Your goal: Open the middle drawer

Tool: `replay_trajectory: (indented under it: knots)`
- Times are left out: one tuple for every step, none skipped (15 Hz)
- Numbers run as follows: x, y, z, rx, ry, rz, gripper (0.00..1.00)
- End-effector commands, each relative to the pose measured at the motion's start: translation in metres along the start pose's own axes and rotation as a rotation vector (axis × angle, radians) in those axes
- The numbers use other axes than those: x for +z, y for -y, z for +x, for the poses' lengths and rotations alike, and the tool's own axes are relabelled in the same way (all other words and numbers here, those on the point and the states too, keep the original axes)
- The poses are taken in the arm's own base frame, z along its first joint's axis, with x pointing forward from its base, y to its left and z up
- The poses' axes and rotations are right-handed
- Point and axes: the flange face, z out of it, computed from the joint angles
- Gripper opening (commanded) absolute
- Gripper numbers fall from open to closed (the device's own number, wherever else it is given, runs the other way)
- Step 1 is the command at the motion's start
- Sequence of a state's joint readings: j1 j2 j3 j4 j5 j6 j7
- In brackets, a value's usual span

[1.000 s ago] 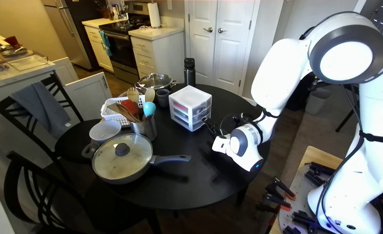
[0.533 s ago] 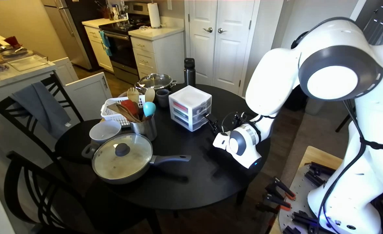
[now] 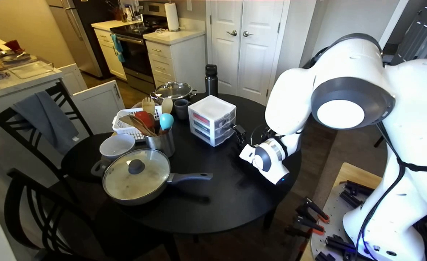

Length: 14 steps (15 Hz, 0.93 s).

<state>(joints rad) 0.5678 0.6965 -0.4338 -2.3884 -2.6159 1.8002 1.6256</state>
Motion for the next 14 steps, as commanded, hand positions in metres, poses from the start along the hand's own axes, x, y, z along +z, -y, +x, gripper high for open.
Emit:
replay_trajectory:
  knots:
    - [0.002,-0.006,-0.005,-0.005,-0.008,-0.033,1.00]
    - [0.003,-0.009,-0.007,-0.017,-0.005,-0.039,1.00]
    - [0.003,-0.012,-0.007,-0.021,-0.009,-0.047,1.00]
    - [0.004,-0.014,-0.007,-0.025,-0.013,-0.055,1.00]
    - [0.005,-0.016,-0.007,-0.031,-0.012,-0.059,1.00]
    - [0.008,-0.016,-0.007,-0.034,-0.016,-0.063,1.00]
    - [0.011,-0.015,-0.007,-0.035,-0.018,-0.058,1.00]
    - [0.015,-0.014,-0.007,-0.043,-0.013,-0.056,1.00]
    - [0.018,-0.013,-0.008,-0.048,-0.012,-0.053,1.00]
    - [0.021,-0.013,-0.007,-0.050,-0.012,-0.052,1.00]
    - [0.025,-0.011,-0.007,-0.057,-0.009,-0.051,1.00]
    - [0.028,-0.011,-0.007,-0.061,-0.008,-0.048,1.00]
    - [0.033,-0.009,-0.007,-0.065,-0.007,-0.045,1.00]
    - [0.037,-0.008,-0.006,-0.066,-0.007,-0.042,1.00]
